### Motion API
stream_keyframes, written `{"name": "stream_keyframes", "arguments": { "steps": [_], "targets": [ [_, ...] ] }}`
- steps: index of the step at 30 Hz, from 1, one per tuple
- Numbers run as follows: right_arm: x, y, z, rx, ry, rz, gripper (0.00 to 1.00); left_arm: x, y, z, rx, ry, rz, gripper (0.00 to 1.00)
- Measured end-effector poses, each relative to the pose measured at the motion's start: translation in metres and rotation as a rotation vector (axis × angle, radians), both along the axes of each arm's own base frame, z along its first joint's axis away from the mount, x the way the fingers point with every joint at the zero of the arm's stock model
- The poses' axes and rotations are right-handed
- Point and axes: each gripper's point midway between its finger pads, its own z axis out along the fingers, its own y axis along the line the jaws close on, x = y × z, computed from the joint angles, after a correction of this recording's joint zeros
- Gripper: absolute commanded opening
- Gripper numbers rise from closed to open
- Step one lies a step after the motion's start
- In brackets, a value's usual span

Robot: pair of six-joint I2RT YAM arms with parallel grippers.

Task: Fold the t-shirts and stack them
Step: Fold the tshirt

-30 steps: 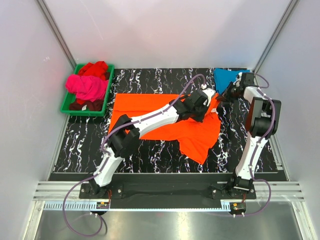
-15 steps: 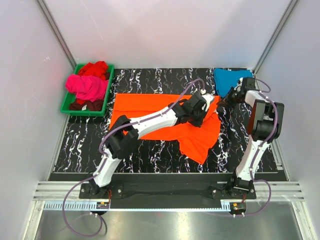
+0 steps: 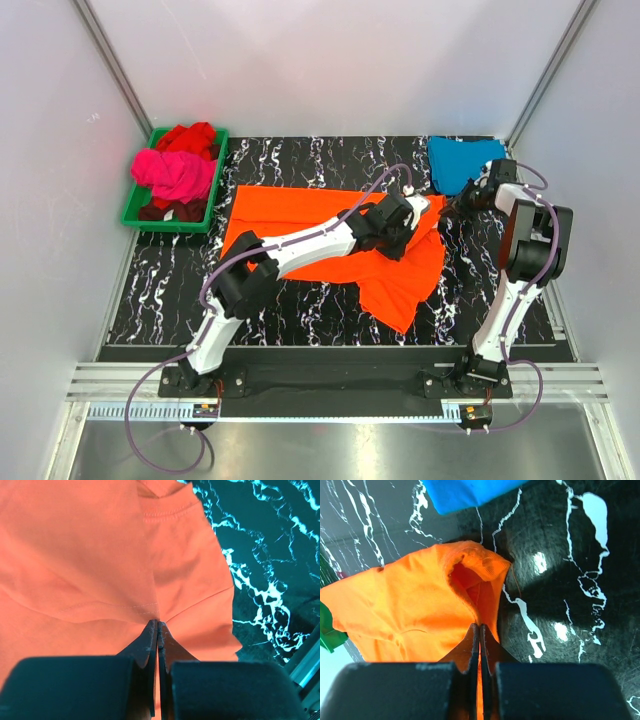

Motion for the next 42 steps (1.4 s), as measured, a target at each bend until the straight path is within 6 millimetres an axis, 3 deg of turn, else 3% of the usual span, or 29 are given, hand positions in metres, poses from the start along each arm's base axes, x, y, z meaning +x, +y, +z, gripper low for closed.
{"name": "stream_keyframes", "arguments": {
  "steps": [7,14,16,17,21,26,29,32,35,37,39,42],
  "targets": [
    [-0.007,0.0,-0.008,-0.001,0.024,-0.005,0.0,-0.004,0.001,-0.003,0.009,0.006,-0.01,0.0],
    [-0.015,-0.004,-0.019,0.01,0.045,-0.045,0.0,-0.016,0.009,-0.023,0.054,0.039,-0.02,0.0],
    [-0.017,-0.006,-0.018,0.005,0.046,-0.058,0.09,-0.018,0.009,-0.023,0.056,0.043,-0.024,0.0],
    [-0.019,-0.007,-0.018,0.002,0.051,-0.065,0.19,-0.019,0.008,-0.023,0.056,0.043,-0.027,0.0],
    [-0.024,-0.012,-0.014,-0.029,0.067,-0.095,0.23,-0.023,0.007,-0.024,0.057,0.049,-0.033,0.33],
    [-0.027,-0.024,-0.001,-0.087,0.106,-0.138,0.21,-0.026,0.011,-0.024,0.072,0.064,-0.017,0.45],
    [-0.016,-0.035,0.015,-0.125,0.096,-0.169,0.1,-0.022,0.02,-0.011,0.062,0.054,0.014,0.49],
    [-0.006,-0.037,0.029,-0.124,0.048,-0.181,0.07,0.002,0.034,0.018,0.017,0.018,0.084,0.49],
    [0.007,-0.031,0.042,-0.083,-0.008,-0.17,0.08,0.051,0.062,0.052,-0.054,-0.038,0.213,0.49],
    [0.015,-0.028,0.049,-0.055,-0.045,-0.162,0.09,0.088,0.087,0.064,-0.085,-0.066,0.311,0.49],
    [0.023,-0.023,0.052,-0.025,-0.081,-0.145,0.09,0.127,0.12,0.066,-0.096,-0.088,0.416,0.49],
    [0.039,-0.018,0.047,0.021,-0.12,-0.112,0.09,0.175,0.171,0.052,-0.074,-0.096,0.56,0.49]
  ]
}}
